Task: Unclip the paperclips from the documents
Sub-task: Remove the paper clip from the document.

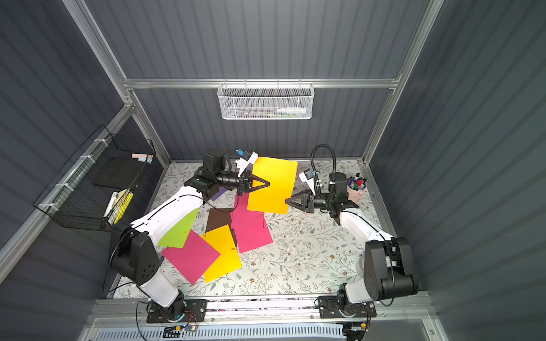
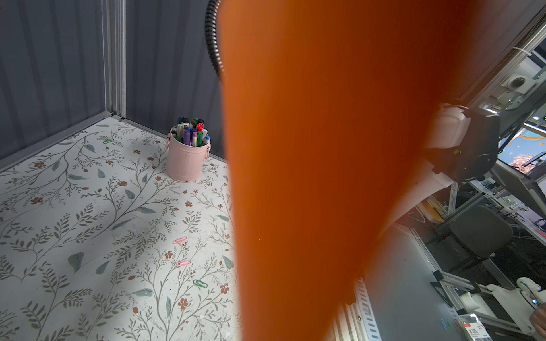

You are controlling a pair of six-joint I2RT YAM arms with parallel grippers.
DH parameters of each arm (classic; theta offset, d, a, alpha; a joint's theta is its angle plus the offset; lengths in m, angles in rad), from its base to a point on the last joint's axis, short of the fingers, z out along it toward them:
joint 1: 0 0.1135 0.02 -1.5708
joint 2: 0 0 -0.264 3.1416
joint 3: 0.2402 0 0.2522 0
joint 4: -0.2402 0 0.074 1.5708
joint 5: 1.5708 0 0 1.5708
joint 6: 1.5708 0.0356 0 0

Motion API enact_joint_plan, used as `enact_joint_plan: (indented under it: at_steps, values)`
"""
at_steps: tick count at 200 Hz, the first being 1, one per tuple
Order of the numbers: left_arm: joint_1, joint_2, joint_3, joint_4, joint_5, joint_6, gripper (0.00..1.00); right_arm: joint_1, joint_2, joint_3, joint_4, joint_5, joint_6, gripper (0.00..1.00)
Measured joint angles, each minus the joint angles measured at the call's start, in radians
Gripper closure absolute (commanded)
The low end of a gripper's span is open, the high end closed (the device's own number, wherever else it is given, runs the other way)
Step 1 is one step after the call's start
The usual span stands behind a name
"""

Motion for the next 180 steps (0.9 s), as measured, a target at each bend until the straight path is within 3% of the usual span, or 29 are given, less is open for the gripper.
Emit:
enact_joint_plan:
  at_steps: [66, 119, 180]
  values:
    - [0.003, 0.000, 0.000, -0.039, -0.010, 0.017, 1.00, -0.014, -0.001, 0.000, -0.005, 0.002, -0.005, 0.88]
    - [0.003, 0.000, 0.000, -0.062, -0.024, 0.031, 1.00, -0.023, -0.009, 0.000, -0.040, 0.006, -0.035, 1.00]
    - [0.003, 0.000, 0.000, -0.068, -0.034, 0.030, 1.00, -0.023, -0.033, 0.000, -0.090, 0.020, -0.078, 1.00]
